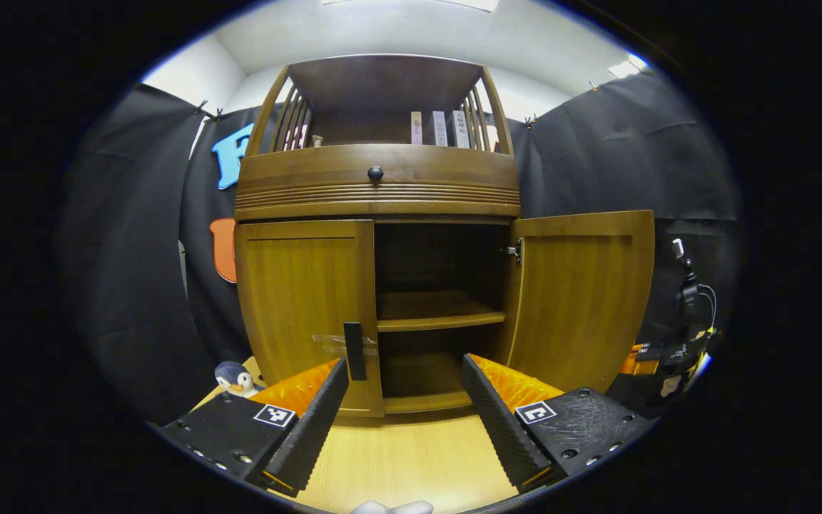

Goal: Open the right door of the double-door shoe cabinet with the right hand, and open the left door with the left hand.

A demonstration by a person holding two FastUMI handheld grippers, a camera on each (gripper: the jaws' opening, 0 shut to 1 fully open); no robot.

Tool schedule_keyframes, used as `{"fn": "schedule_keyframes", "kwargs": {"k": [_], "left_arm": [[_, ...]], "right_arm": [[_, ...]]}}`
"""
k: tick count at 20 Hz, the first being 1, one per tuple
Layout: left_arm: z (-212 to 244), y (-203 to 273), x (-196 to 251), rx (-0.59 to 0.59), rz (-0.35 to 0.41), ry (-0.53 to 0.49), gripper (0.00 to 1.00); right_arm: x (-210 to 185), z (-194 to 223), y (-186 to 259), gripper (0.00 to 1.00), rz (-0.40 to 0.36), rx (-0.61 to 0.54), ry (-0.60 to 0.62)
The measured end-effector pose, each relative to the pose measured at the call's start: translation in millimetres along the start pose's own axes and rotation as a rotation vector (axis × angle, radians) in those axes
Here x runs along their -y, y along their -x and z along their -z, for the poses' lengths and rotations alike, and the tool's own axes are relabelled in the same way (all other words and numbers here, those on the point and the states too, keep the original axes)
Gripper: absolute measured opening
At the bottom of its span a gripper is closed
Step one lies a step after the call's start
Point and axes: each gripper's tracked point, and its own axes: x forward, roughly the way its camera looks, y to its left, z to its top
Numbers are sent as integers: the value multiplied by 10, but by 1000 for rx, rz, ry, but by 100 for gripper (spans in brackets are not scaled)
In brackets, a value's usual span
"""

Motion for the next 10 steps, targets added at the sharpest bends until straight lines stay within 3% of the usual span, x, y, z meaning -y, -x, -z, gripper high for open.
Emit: {"fn": "schedule_keyframes", "kwargs": {"k": [3, 8, 9, 10], "left_arm": [[49, 5, 24, -5, -36, 15, 96], [11, -42, -17, -11, -20, 18, 96], [-9, -53, -57, -9, -15, 12, 96], [-28, -66, -100, -6, -6, 6, 96]], "right_arm": [[9, 10, 11, 4, -10, -14, 70], [79, 51, 68, 5, 14, -13, 53], [148, 81, 87, 27, 43, -15, 60], [195, 90, 153, 39, 74, -19, 69]]}}
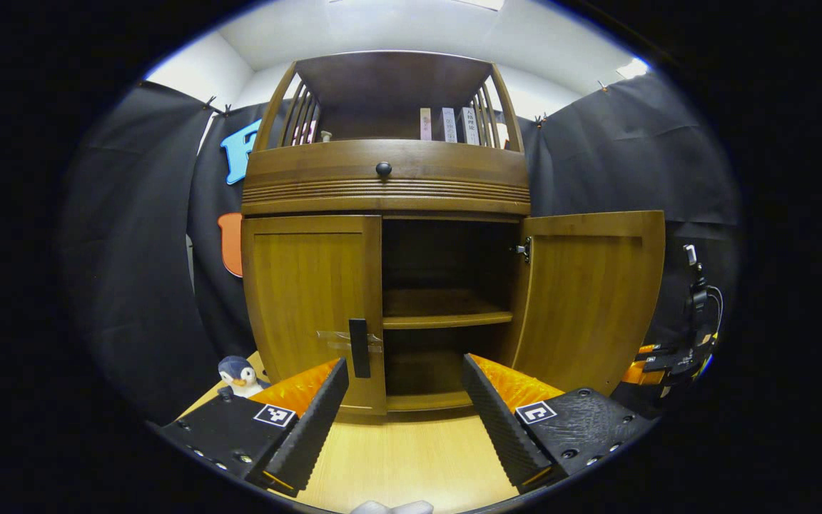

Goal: Open the right door of the double-door shoe cabinet with the right hand, and open the left door with the left hand.

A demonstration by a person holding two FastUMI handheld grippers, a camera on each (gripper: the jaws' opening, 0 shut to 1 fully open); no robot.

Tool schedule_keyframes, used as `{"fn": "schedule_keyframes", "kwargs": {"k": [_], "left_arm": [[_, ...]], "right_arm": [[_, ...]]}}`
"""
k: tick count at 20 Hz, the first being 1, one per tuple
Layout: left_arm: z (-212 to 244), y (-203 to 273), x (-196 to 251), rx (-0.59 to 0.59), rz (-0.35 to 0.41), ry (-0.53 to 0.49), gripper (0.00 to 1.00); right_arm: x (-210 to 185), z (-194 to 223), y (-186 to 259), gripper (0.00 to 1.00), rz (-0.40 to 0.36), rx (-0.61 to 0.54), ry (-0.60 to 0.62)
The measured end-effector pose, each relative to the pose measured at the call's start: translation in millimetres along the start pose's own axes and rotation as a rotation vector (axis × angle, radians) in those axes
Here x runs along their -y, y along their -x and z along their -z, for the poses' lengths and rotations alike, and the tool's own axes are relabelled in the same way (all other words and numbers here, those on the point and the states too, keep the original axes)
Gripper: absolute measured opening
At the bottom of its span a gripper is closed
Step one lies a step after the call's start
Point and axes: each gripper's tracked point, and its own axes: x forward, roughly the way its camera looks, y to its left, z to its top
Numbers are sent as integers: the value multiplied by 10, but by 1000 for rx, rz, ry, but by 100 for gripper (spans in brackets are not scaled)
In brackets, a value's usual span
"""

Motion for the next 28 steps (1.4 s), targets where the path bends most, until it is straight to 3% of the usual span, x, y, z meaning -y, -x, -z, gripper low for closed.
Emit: {"fn": "schedule_keyframes", "kwargs": {"k": [3, 5, 9, 12, 16, 17, 18, 22, 23, 24, 28], "left_arm": [[-59, -52, -148, 8, 26, -11, 96], [-90, -95, -275, 16, 39, -20, 96], [-56, -211, -558, 8, 51, -31, 96], [-22, -277, -787, 0, 52, -37, 96], [-28, -276, -1062, 4, 35, -35, 96], [-28, -278, -1128, 5, 27, -37, 100], [-22, -273, -1180, 3, 22, -38, 96], [-12, -259, -1312, 7, 9, -46, 96], [3, -260, -1342, 6, 5, -47, 100], [14, -261, -1364, 5, 4, -48, 96], [163, -313, -1395, -15, 3, -36, 96]], "right_arm": [[100, -1, 216, 76, 104, -4, 3], [121, -79, 407, 86, 179, 10, -8], [2, -484, 813, 92, 335, 105, -23], [-308, -863, 993, 100, 374, 194, -12], [-751, -1196, 1013, 100, 406, 249, -19], [-868, -1239, 969, 100, 404, 266, -24], [-1009, -1281, 904, 100, 393, 278, -33], [-1508, -1197, 566, 100, 345, 283, -106], [-1599, -1142, 478, 97, 344, 281, -120], [-1681, -1077, 403, 100, 341, 271, -134], [-2067, -769, 121, 100, 280, 186, -195]]}}
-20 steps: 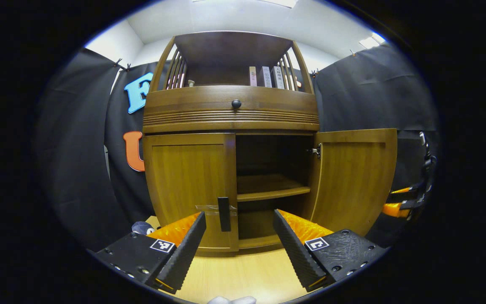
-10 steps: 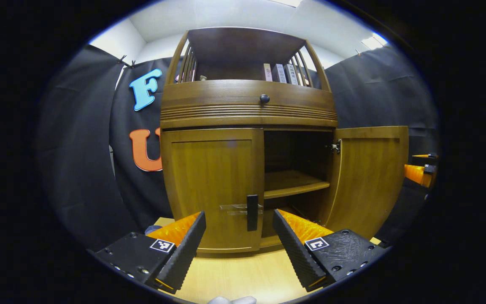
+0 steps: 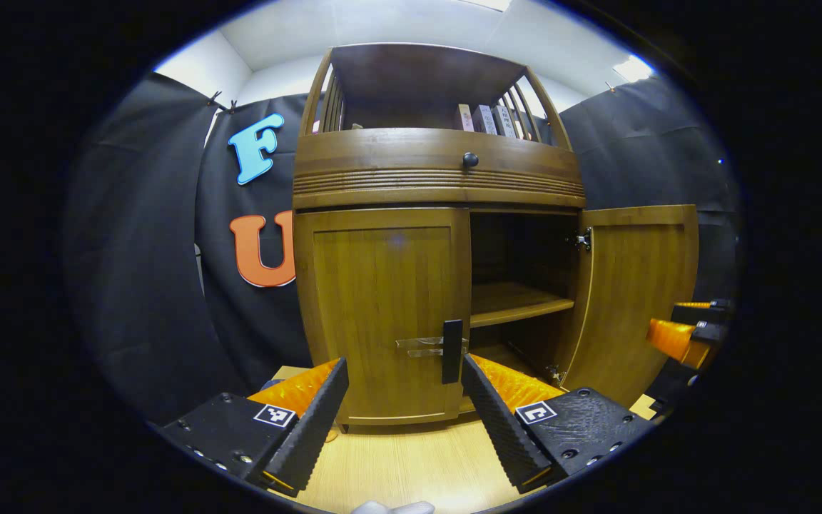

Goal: Open the right door of the double-door shoe cabinet with the right hand, and open the left door with the left hand.

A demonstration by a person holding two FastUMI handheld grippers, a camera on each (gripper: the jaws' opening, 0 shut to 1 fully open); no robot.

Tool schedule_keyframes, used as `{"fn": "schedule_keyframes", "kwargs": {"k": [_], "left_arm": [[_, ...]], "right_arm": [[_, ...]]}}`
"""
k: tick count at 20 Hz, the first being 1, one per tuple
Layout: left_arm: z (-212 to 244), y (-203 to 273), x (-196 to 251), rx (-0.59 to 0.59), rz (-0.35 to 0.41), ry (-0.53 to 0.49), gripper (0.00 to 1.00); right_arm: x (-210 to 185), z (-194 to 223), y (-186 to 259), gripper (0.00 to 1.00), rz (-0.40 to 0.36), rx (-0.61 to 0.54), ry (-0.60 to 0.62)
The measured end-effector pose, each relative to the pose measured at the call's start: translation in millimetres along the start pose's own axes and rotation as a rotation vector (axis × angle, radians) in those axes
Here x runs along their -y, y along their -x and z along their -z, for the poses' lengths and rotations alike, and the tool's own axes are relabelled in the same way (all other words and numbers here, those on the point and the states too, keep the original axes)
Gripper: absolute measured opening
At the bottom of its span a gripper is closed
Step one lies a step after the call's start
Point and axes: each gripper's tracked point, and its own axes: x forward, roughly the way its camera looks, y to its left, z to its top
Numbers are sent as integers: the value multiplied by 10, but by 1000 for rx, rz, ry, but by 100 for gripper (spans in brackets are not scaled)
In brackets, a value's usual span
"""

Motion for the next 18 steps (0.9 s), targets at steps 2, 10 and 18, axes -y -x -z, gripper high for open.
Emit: {"fn": "schedule_keyframes", "kwargs": {"k": [2, 10, 18], "left_arm": [[88, -79, 25, -16, 14, 4, 96], [271, -790, 347, -16, 74, 52, 96], [653, -1783, 566, -40, 53, 56, 96]], "right_arm": [[-59, 66, -41, 100, -10, -29, -8], [59, -68, -73, 100, 44, -33, 15], [216, -154, -33, 100, 107, -46, 81]]}}
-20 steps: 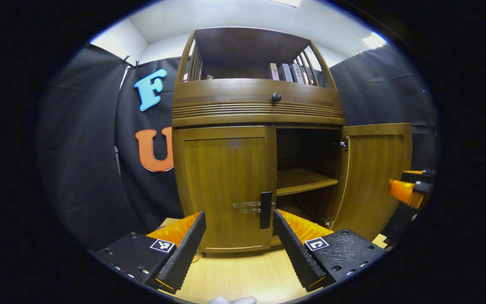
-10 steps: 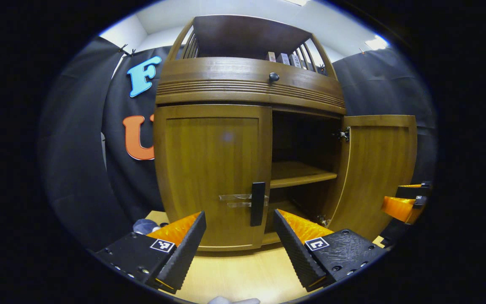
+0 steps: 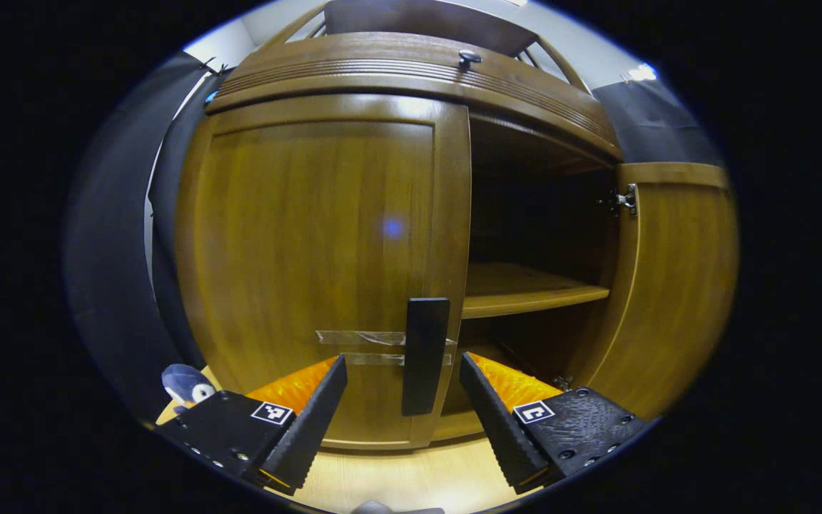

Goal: Open the right door of the double-door shoe cabinet with the right hand, and open the left door with the left hand.

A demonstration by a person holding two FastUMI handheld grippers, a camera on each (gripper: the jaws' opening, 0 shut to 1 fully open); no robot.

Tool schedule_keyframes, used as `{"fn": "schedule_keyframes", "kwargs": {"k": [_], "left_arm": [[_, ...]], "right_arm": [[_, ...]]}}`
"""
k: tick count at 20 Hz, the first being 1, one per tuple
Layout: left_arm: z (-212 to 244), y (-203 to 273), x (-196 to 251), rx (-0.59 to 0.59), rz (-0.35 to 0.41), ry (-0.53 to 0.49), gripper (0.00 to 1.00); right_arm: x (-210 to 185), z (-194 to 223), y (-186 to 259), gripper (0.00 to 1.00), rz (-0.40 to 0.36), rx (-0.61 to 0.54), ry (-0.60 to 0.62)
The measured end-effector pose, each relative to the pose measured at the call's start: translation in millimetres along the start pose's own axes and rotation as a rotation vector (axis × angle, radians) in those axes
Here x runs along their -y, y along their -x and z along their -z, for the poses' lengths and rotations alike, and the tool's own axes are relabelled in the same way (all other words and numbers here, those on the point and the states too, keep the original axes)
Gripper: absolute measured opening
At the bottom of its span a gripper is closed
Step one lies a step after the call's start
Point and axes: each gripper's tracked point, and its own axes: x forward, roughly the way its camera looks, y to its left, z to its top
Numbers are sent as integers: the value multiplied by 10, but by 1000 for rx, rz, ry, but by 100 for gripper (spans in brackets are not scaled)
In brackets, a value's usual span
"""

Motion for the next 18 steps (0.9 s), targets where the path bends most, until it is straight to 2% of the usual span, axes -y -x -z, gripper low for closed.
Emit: {"fn": "schedule_keyframes", "kwargs": {"k": [1, 2, 3, 6, 7, 8, 9, 13, 15, 16, 18], "left_arm": [[25, -84, 27, 8, -1, -8, 96], [56, -143, 48, 4, 1, -10, 88], [67, -214, 42, 4, -6, -14, 100], [58, -274, 40, 11, -15, -8, 74], [38, -295, 70, 17, -4, -12, 72], [27, -299, 81, 21, -2, -19, 62], [4, -313, 86, 31, 0, -26, 63], [-12, -331, 110, 27, -16, -51, 28], [-14, -322, 114, 21, -12, -37, 39], [-11, -305, 113, 15, -7, -28, 30], [-1, -274, 118, 6, -4, -22, 30]], "right_arm": [[32, 36, -12, 100, 8, -12, 7], [62, 70, -20, 100, 12, -26, 4], [72, 102, -21, 100, 12, -37, 0], [109, 150, -41, 100, 14, -54, -8], [113, 156, -53, 100, 14, -57, -11], [117, 159, -59, 100, 11, -59, -10], [114, 169, -64, 100, 8, -61, -8], [90, 153, -64, 100, -13, -61, -9], [93, 160, -58, 100, -19, -62, -6], [98, 168, -48, 100, -21, -64, -4], [100, 176, -20, 100, -30, -67, -5]]}}
